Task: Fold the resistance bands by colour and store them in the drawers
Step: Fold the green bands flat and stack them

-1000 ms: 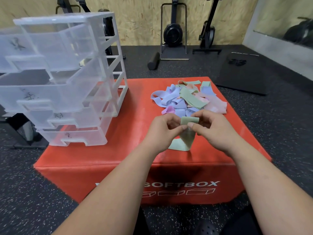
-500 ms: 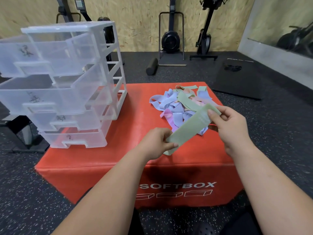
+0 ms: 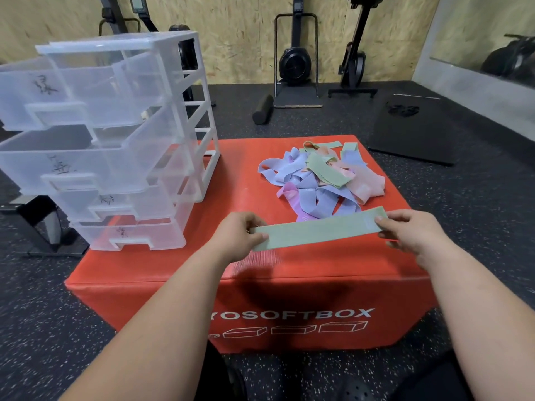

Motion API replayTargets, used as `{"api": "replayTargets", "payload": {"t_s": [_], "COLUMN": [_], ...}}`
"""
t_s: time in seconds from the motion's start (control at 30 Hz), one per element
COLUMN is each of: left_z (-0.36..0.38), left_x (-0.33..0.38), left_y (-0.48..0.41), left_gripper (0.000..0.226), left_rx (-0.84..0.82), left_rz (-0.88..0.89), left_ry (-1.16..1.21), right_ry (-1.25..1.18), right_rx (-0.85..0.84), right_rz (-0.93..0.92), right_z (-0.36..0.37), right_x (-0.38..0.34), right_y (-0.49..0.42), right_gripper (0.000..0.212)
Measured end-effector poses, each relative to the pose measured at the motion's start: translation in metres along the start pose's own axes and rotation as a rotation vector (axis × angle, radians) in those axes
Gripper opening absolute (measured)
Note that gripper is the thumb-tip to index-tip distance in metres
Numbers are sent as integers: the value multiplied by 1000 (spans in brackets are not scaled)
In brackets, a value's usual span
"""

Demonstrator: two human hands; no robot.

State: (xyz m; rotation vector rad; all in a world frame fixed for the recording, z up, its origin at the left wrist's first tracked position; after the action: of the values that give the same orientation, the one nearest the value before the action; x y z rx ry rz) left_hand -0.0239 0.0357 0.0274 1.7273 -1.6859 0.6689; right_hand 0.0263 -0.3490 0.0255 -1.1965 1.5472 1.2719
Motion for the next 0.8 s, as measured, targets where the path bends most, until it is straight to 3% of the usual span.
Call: {"api": "replayTargets", "payload": {"t_s": [0.37,0.6,0.7,0.8], "left_z": [10,28,22,13], "left_x": [-16,-27,-18,1], "left_y": [-14,-20,-23,-27], "left_gripper": [23,34,45,52], "left_rx": [42,-81,-71,-56], "left_rz": [-117,-189,-191,-133], "left_ry": [-95,-404,-527,-517], "right_ry": [620,1078,1203,1183], "right_rx": [-70,-71,-28,-2], "right_rz": [79,171,165,46], "right_z": [2,18,26,36], "right_x": [27,32,14,-13], "right_y": [-22,-24,-18,-20], "right_gripper": [20,27,33,37]}}
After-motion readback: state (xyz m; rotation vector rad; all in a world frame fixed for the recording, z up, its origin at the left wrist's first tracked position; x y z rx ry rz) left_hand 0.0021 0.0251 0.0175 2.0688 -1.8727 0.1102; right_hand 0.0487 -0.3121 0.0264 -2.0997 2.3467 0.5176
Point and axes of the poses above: each hand's wrist, its own y-axis away from the middle knuckle, its own z-axis out of the palm, x = y × z, the point moved 8 cm from there along -y, towards the middle knuckle, and after that the axes turned 8 degrees about -x, right-handed, at the moved point
